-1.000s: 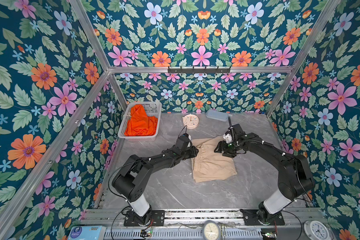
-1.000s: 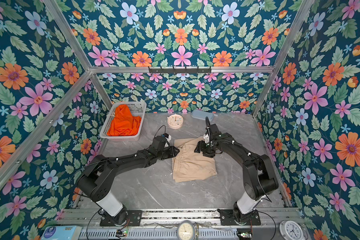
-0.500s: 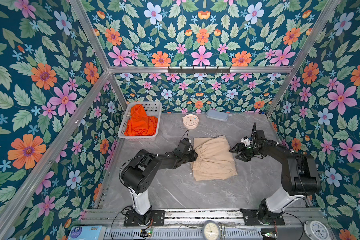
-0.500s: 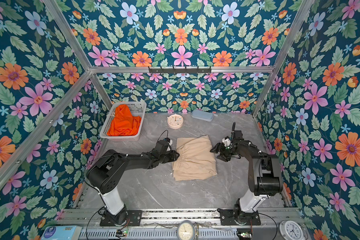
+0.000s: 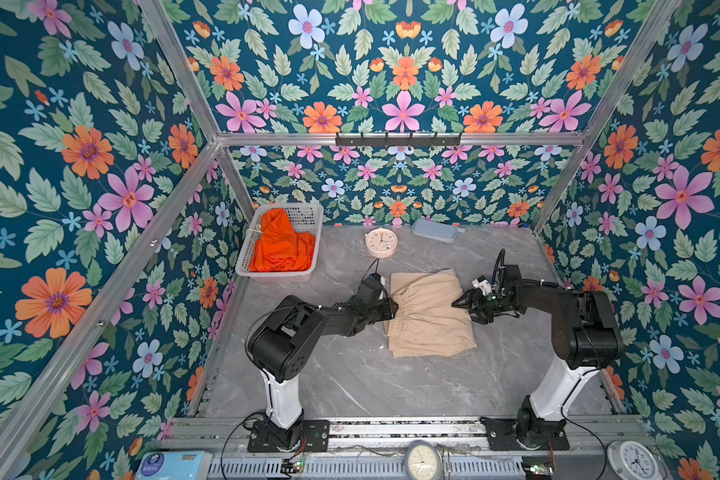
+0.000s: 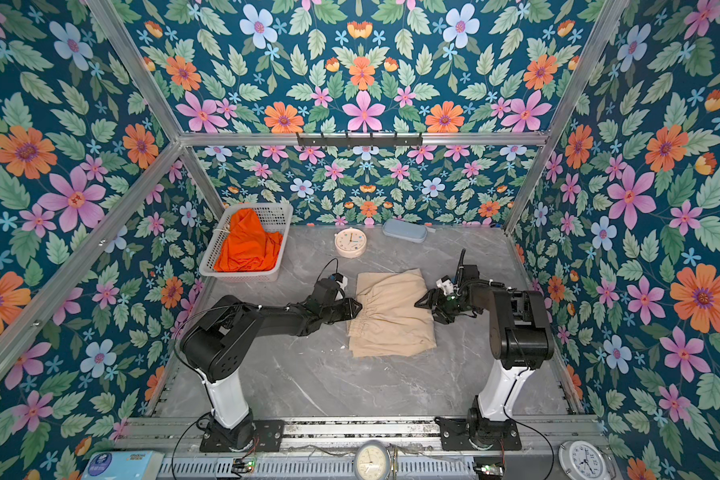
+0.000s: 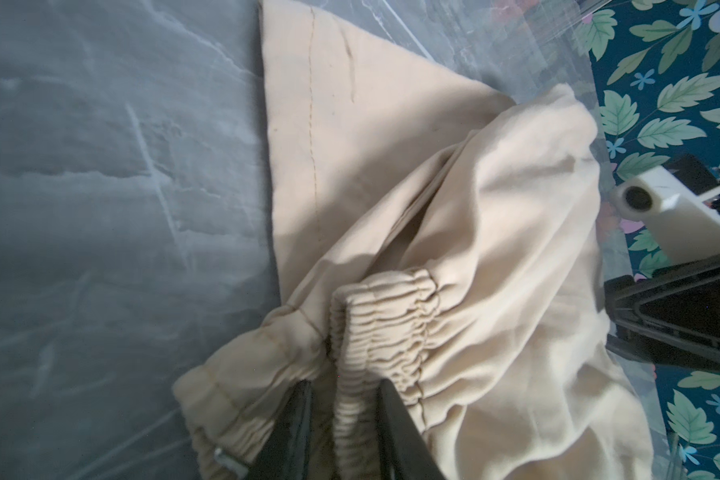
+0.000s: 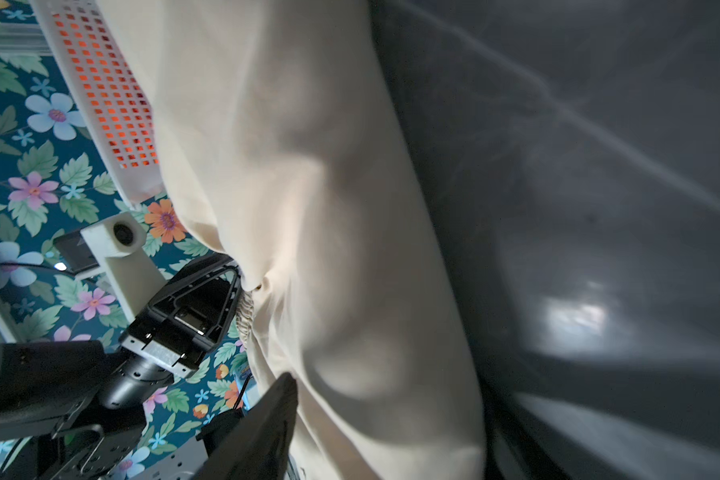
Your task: Fold and stack the shorts
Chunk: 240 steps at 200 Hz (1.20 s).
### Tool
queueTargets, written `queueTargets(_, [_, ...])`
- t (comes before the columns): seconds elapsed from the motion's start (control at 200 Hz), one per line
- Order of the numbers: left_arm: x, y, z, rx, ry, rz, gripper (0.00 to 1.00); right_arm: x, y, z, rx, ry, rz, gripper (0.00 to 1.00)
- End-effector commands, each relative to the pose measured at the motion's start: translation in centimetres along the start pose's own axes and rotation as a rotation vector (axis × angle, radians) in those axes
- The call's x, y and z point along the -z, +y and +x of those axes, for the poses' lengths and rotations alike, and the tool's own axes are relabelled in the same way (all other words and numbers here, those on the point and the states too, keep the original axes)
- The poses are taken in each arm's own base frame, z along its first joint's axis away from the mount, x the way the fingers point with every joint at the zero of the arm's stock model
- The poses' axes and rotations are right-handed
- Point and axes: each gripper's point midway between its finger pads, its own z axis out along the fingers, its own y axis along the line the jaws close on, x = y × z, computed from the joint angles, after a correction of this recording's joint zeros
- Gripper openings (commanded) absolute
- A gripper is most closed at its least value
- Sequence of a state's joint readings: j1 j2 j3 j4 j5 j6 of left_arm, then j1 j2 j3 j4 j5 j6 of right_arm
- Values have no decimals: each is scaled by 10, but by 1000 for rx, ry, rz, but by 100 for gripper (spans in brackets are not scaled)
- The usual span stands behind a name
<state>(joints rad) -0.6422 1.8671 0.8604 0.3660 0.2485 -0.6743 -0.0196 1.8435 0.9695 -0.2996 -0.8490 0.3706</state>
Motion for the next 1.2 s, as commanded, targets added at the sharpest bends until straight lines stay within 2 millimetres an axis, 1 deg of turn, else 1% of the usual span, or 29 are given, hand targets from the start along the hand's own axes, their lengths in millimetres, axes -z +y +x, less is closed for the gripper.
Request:
queueTargets(0.0, [-3,30,33,38,121,-115,30,-9,1,7,52,23,24,54])
queueTargets(0.085, [-4,26,29,38,116,-104,31,-9,-2,4,52,7,62,35])
queueTargets(0.09, [-4,25,29,38,115,-104,32,-8,-2,4,52,7,65,35])
queueTargets(0.105, [-3,25,28,37,115,-102,32,-7,-3,2,51,3,80,31])
queueTargets(0.115, [-3,24,28,37,115,-101,32,-7,-4,1,52,0,91,30])
queueTargets(0.12, [-3,24,27,37,115,-102,32,-6,-6,1,49,-1,101,28])
queueTargets(0.17, [1,24,21,29,100,-114,34,0,-15,-5,38,-21,180,19])
queueTargets(0.21, [6,23,16,21,86,-124,37,7,-19,-11,36,-37,220,14])
queueTargets(0.27, [16,24,5,20,55,-138,41,19,-24,-22,44,-65,277,10])
queueTargets(0.325, [27,26,-7,18,19,-152,43,31,-27,-34,61,-82,335,9])
queueTargets(0.43, [48,31,-28,-2,-41,-192,44,55,-37,-59,93,-96,453,9])
queueTargets(0.495, [57,36,-37,-18,-59,-218,44,69,-43,-76,93,-114,514,9])
queueTargets(0.58, [65,42,-43,-24,-65,-243,44,90,-52,-98,82,-147,591,9])
queueTargets(0.705, [70,47,-46,-24,-67,-253,44,115,-59,-129,69,-186,661,10])
queueTargets(0.855, [72,50,-49,-27,-67,-264,44,144,-73,-162,32,-238,718,10])
queueTargets(1.075, [72,52,-58,-29,-71,-268,44,179,-105,-196,-37,-281,791,11])
queueTargets(1.195, [70,51,-61,-32,-69,-270,44,192,-114,-215,-30,-313,814,12])
